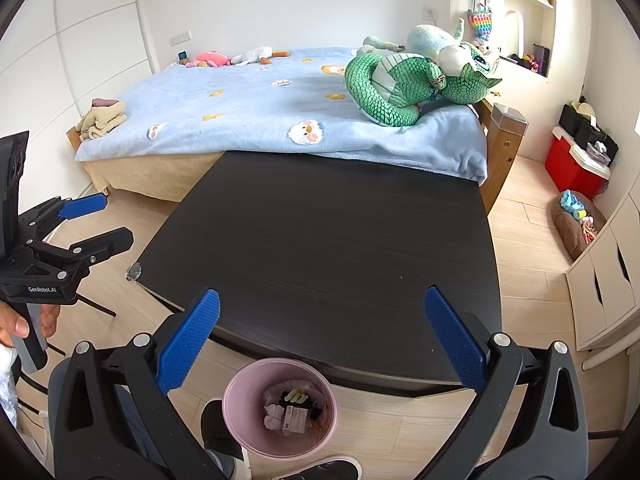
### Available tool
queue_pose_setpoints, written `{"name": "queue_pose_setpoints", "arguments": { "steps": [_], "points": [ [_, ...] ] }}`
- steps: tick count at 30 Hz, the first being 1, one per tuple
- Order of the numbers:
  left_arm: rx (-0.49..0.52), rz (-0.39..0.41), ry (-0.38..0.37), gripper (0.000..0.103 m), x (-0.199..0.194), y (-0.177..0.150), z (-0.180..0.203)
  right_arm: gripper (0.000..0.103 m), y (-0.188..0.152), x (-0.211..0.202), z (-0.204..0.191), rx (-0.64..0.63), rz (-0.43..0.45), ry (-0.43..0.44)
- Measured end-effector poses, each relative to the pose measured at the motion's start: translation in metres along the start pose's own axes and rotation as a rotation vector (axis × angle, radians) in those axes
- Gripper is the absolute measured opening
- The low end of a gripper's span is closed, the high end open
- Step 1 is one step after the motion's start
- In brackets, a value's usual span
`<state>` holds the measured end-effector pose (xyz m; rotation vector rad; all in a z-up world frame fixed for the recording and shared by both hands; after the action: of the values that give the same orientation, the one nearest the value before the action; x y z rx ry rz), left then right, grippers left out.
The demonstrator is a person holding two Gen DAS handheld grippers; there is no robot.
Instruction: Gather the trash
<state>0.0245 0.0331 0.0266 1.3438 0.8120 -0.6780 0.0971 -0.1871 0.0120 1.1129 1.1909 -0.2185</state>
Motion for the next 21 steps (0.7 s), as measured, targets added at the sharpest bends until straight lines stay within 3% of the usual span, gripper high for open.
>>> {"name": "queue_pose_setpoints", "arguments": {
  "steps": [21],
  "points": [
    [0.006,-0.008,-0.005,0.097,0.0043,-0.0027,0.0002,0.1,-0.0046,0.0069,-0.0004,-0.005,-0.012,0.002]
  ]
}}
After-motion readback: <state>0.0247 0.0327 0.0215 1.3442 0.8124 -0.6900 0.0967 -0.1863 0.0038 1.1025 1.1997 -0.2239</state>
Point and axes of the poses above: each gripper's, at about its wrist camera, not at the fingertips, and x roughly the way its jaws point, z to its right, y to its top, the point moved 1 cm from there along x, roughly the way its jaws point, and after that the axes turned 11 degrees about -z, right-handed, at the moved point
